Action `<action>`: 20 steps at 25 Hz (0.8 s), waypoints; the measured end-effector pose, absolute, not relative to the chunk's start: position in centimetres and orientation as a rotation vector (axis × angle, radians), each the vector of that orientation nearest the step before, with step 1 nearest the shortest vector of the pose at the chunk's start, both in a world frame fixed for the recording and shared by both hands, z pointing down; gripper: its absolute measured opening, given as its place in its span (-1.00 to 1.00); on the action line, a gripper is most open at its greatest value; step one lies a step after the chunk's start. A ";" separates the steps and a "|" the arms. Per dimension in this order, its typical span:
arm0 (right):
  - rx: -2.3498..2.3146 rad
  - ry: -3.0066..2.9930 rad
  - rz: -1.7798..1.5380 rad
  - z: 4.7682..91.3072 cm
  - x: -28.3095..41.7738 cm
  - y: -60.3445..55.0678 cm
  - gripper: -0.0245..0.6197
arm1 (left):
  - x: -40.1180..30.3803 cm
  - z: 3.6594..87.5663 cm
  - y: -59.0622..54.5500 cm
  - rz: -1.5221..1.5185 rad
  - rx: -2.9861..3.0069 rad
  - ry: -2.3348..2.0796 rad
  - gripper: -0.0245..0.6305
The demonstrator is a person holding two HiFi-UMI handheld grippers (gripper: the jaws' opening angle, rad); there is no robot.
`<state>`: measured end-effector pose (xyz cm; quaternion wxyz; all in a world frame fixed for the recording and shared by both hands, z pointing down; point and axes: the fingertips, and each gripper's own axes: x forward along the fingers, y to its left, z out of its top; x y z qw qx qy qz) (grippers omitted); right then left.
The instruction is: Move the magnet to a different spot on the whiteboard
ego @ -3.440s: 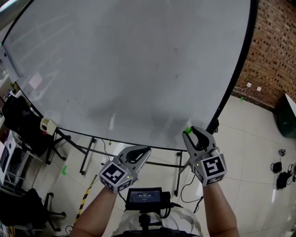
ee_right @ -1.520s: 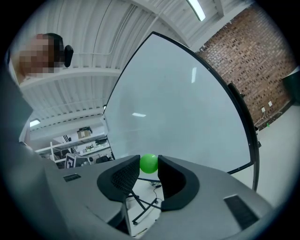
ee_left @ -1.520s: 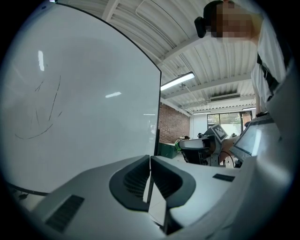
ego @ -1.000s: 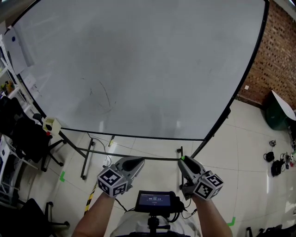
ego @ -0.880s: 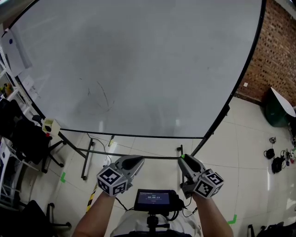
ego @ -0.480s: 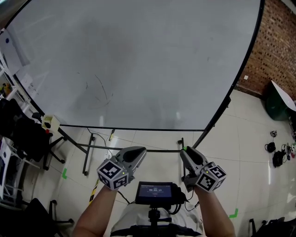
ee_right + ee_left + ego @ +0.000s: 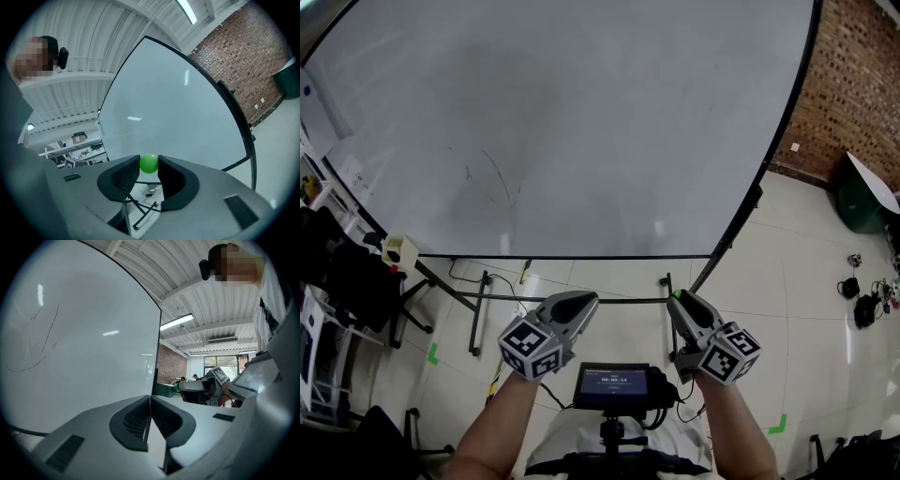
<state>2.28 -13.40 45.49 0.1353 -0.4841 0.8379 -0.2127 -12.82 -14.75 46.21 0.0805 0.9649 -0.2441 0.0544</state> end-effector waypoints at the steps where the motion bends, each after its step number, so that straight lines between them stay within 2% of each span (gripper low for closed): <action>1: -1.401 2.426 -0.616 45.5 2.3 -13.4 -0.49 | -12.8 46.2 -14.8 0.164 2.886 -0.730 -0.83; 20: -1.437 2.413 -0.628 46.0 4.4 -14.2 -0.49 | -11.0 47.1 -15.5 0.183 2.856 -0.732 -0.83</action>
